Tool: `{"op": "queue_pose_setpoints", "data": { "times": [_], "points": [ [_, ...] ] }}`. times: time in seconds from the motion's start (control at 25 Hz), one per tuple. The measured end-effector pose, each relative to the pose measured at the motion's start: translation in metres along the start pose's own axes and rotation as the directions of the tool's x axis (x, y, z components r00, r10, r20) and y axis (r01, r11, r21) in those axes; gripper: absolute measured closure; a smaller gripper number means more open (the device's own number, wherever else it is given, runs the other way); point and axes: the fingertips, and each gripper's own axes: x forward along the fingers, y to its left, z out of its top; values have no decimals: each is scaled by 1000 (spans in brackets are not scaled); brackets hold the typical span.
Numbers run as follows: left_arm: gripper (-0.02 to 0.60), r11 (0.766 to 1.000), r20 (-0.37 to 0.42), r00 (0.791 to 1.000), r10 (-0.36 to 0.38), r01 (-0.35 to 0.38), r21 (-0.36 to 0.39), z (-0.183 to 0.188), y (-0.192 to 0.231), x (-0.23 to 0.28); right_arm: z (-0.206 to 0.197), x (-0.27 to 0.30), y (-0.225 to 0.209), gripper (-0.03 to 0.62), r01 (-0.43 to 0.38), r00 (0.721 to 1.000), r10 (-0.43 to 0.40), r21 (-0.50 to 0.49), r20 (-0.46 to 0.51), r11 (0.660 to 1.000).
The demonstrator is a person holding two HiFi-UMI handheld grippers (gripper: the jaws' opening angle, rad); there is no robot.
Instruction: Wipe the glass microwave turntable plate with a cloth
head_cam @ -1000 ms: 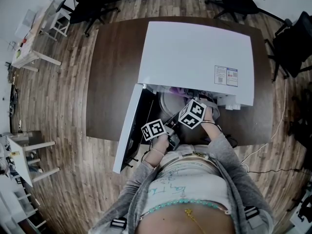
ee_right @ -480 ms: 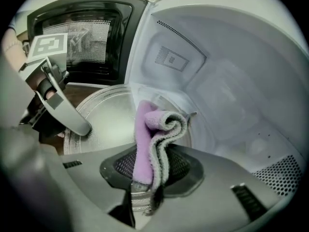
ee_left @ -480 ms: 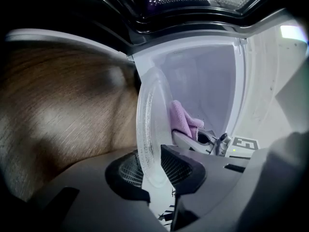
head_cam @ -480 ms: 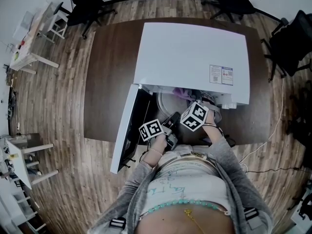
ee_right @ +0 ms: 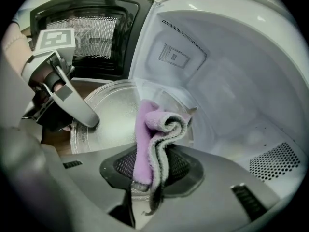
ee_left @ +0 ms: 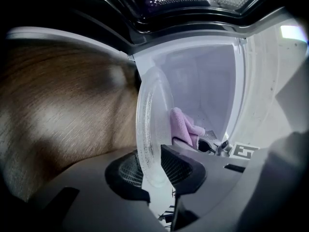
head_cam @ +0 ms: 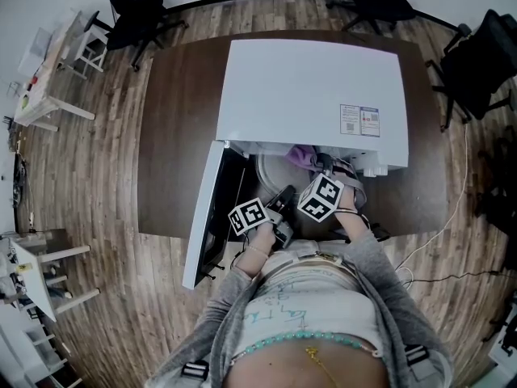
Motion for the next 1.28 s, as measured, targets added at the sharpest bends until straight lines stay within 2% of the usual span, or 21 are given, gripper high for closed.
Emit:
{"op": "queue_pose_setpoints", "data": {
  "times": [0.76,1.28],
  "points": [
    [499,1000,-6,1000,11,-11,-5,0,3,2,-15,-9,30,468,-29,999,27,-60,-32,998],
    [495,1000,-21,1000,16,-16,-11,-1,4,2,-4,-16,46,468,-65,998,63,-169,-18,983]
  ]
}}
